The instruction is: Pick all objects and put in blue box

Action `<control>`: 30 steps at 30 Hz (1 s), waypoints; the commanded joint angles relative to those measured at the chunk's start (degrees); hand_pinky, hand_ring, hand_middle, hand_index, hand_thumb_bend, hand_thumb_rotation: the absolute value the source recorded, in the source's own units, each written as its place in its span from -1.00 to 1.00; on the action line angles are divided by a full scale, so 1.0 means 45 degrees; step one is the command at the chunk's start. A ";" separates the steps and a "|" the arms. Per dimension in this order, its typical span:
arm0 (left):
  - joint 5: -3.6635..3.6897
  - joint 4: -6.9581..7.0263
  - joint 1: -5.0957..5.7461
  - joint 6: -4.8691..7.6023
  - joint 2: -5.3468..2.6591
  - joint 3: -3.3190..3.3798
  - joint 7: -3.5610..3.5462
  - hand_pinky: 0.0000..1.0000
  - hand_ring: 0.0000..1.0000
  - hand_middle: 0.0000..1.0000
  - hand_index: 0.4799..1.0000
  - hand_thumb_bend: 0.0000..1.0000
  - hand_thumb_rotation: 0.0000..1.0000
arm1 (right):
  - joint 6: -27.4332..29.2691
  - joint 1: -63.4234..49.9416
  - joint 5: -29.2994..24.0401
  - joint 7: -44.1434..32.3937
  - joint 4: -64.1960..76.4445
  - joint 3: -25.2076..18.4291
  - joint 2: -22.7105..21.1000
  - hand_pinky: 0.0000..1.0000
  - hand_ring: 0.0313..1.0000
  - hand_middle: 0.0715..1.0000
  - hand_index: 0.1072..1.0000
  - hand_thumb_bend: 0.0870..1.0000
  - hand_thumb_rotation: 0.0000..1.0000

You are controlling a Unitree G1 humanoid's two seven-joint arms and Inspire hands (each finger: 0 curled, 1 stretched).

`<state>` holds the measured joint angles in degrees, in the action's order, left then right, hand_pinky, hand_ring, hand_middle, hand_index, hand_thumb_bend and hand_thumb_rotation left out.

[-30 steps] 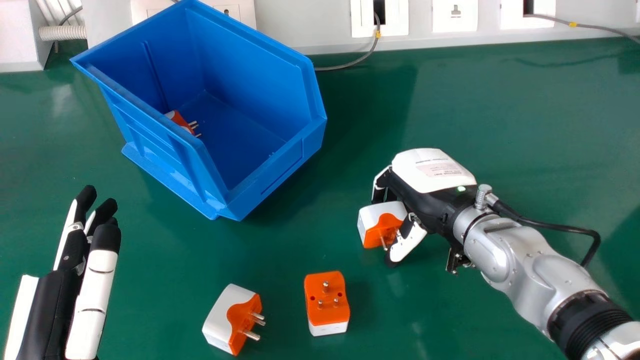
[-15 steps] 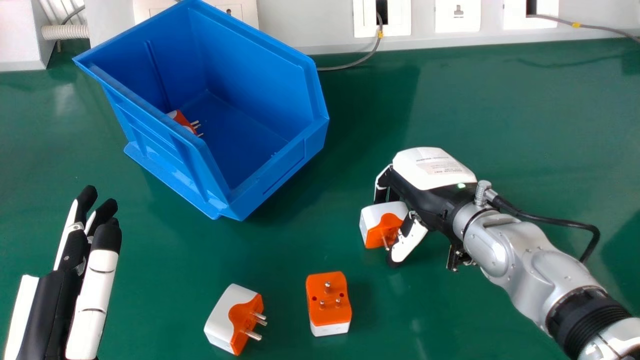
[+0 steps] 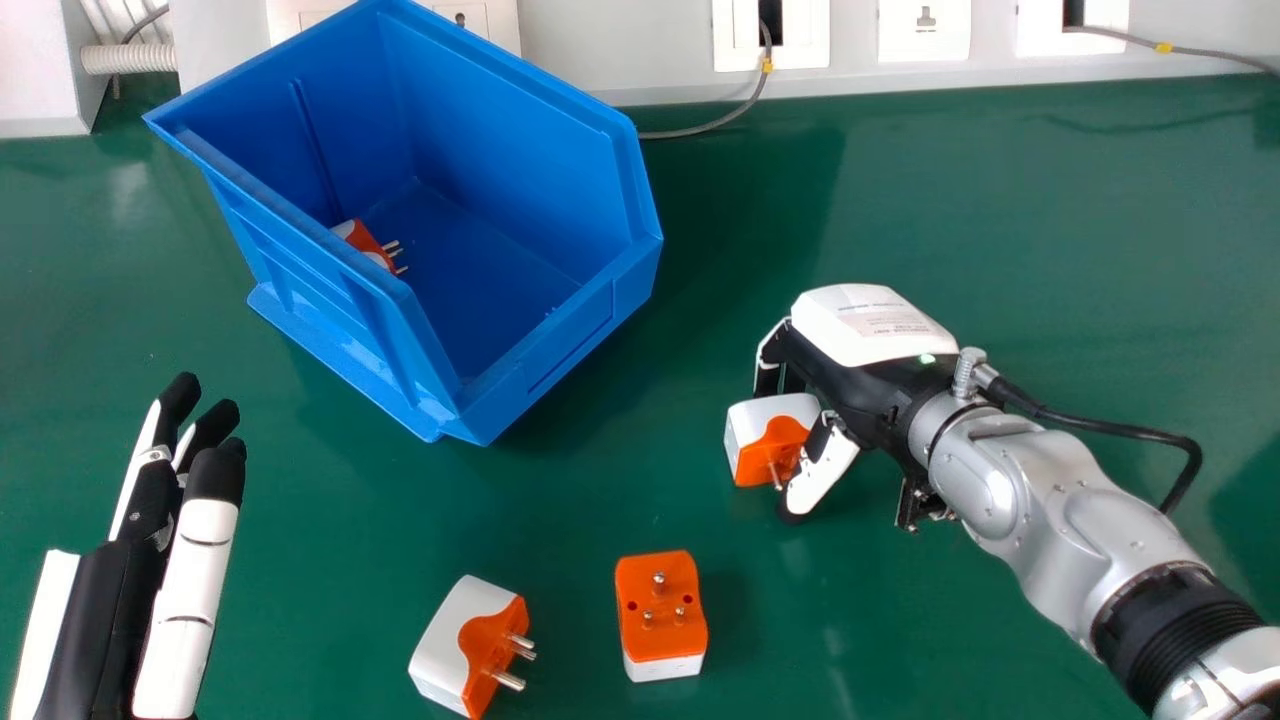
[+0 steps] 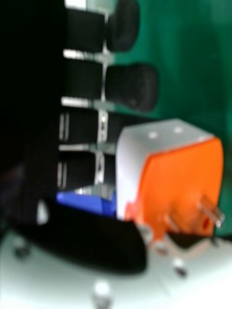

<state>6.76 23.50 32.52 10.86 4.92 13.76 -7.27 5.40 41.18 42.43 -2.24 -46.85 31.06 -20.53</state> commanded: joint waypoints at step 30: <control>-0.0044 0.0248 0.0020 0.0166 0.0051 -0.0073 -0.0079 0.85 0.85 0.85 0.82 0.39 0.84 | 0.0141 -0.0622 -0.0804 -0.0565 0.0327 -0.0691 -0.0293 -0.85 -0.81 -0.14 -0.18 -0.06 -1.00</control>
<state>6.72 23.74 32.38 10.72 5.00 13.52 -7.47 6.82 39.44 38.87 -4.00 -45.40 28.27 -21.50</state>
